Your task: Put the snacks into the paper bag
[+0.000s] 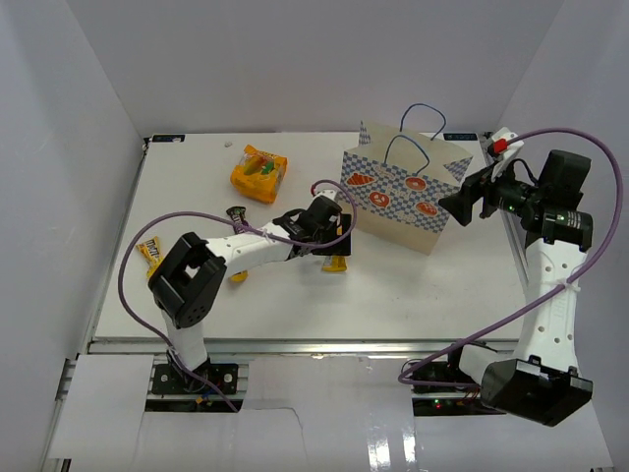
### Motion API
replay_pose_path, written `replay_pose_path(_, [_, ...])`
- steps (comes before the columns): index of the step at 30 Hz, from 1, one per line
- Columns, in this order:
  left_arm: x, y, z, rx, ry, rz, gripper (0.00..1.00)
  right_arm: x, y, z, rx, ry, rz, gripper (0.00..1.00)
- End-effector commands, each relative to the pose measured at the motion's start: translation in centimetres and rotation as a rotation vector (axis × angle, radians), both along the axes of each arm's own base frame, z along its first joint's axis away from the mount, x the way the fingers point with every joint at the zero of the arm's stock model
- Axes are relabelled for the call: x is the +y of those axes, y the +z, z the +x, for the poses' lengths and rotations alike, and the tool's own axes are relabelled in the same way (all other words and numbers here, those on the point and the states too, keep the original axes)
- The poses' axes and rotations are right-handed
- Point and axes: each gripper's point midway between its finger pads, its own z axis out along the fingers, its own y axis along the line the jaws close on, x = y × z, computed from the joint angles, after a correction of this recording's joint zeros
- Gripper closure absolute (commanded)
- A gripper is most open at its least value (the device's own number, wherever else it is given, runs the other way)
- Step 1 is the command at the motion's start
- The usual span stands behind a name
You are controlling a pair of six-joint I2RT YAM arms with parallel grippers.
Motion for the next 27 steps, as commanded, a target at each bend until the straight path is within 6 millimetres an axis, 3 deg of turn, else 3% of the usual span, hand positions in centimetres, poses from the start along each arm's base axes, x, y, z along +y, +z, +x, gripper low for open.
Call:
replay_pose_path(1, [0.7, 0.6, 2.8, -0.102, 0.016, 0.098, 0.08, -0.2, -1.2, -0.4, 0.004, 0.007, -0.008, 0.08])
replay_pose_path(6, [0.1, -1.7, 3.3, -0.081, -0.01, 0.142, 0.16, 0.2, -2.1, -0.5, 0.041, 0.028, 0.036, 0.08])
replay_pose_path(13, [0.7, -2.9, 2.5, -0.058, -0.022, 0.161, 0.34, 0.6, -2.6, -0.6, 0.056, 0.051, 0.059, 0.09])
replay_pose_path(17, [1.7, -2.1, 2.3, -0.08, -0.004, 0.168, 0.54, 0.6, -2.6, -0.5, 0.055, 0.053, 0.061, 0.09])
replay_pose_path(21, [2.2, 1.5, 2.0, -0.149, -0.002, 0.125, 0.67, 0.6, -2.4, -0.6, 0.049, 0.056, 0.061, 0.09])
replay_pose_path(22, [2.4, 3.7, 2.1, -0.189, 0.005, 0.096, 0.69, 0.7, -2.4, -0.6, 0.049, 0.058, 0.061, 0.09])
replay_pose_path(24, [2.8, 5.8, 2.0, -0.242, -0.005, 0.074, 0.71, 0.8, -2.3, -0.7, 0.046, 0.064, 0.065, 0.09])
replay_pose_path(25, [3.0, 8.4, 1.9, -0.29, -0.003, 0.038, 0.72, 0.8, -2.2, -0.7, 0.044, 0.063, 0.065, 0.09])
replay_pose_path(27, [3.2, 11.4, 2.1, -0.367, -0.022, 0.008, 0.73, 0.8, -2.0, -0.7, 0.039, 0.066, 0.066, 0.09])
